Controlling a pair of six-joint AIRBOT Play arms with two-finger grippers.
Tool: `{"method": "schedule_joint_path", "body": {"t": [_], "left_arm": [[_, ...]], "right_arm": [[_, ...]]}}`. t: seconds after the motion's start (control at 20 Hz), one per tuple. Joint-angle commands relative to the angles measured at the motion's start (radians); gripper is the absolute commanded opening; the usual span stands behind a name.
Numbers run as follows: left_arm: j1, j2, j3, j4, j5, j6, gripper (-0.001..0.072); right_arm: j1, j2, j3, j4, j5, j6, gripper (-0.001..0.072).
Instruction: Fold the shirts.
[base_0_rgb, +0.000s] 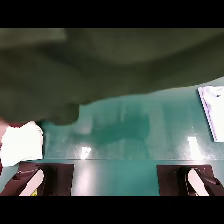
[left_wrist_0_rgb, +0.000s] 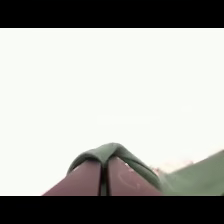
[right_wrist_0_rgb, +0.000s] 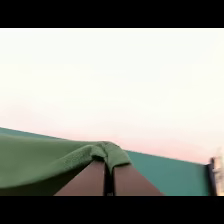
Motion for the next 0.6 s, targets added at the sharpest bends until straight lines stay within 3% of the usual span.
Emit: {"method": "schedule_joint_path", "body": {"t": [0.0,0.2,0.4,0.55], "left_arm": [[0.0,0.042,0.032,-0.063,0.061,0.008,0.0025],[0.0,0.024,-0.074,-0.059,-0.056,-0.03,0.0024],[-0.005,-0.037,-0.451,-0.04,-0.197,-0.058,0.0024],[-0.103,-0.174,-0.718,0.05,-0.24,-0.055,0.0024]], "right_arm": [[0.001,-0.018,0.15,-0.198,0.122,0.067,0.0018],[0.001,-0.02,0.058,-0.259,0.218,0.172,0.0017],[0.027,-0.152,-0.105,-0.261,0.351,0.219,0.0017],[0.112,-0.322,-0.231,-0.268,0.382,0.232,0.0017]]}}
